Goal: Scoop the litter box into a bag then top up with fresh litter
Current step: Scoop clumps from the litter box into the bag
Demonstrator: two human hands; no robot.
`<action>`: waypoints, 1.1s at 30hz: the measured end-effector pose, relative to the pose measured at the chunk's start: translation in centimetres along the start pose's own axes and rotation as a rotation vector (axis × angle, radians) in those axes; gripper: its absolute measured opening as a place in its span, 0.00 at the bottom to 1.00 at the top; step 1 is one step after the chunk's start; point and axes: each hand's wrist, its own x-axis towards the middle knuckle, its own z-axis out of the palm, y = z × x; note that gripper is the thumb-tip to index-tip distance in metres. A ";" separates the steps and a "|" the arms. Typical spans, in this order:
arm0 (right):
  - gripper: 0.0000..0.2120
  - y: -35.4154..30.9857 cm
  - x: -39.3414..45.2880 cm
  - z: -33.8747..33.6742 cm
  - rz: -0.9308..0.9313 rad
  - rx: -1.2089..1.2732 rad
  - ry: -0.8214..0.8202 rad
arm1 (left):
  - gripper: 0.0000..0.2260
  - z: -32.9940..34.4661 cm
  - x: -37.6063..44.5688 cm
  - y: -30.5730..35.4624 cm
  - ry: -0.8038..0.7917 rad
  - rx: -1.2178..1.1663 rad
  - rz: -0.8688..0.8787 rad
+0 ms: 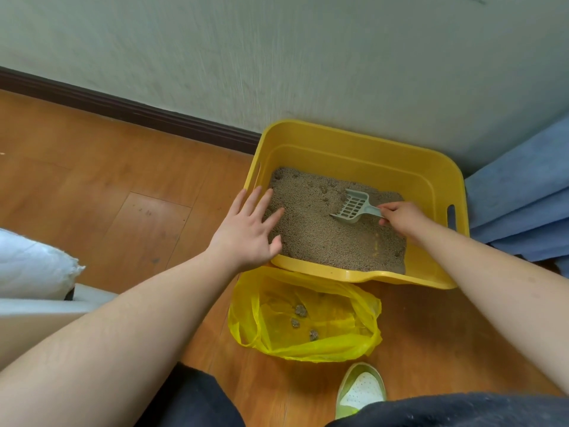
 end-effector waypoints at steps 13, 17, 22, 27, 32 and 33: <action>0.14 -1.9 3.1 2.5 0.020 0.045 -0.051 | 0.35 0.0 0.1 0.0 0.032 -0.038 -0.017; 0.14 -2.9 3.0 3.6 0.018 0.089 -0.054 | 0.34 0.0 0.2 0.1 0.028 -0.041 -0.021; 0.15 -4.2 2.0 5.1 0.032 0.158 -0.056 | 0.34 -0.3 0.2 0.2 0.007 -0.041 -0.029; 0.14 -6.6 1.2 6.4 0.043 0.228 -0.043 | 0.35 -0.5 0.1 0.2 -0.005 -0.034 -0.032; 0.15 -6.6 1.5 7.3 0.110 0.315 -0.038 | 0.35 -0.4 0.2 0.1 0.012 -0.032 -0.027; 0.14 -6.4 1.6 7.5 0.125 0.327 -0.042 | 0.34 -0.3 0.2 0.1 0.020 -0.033 -0.026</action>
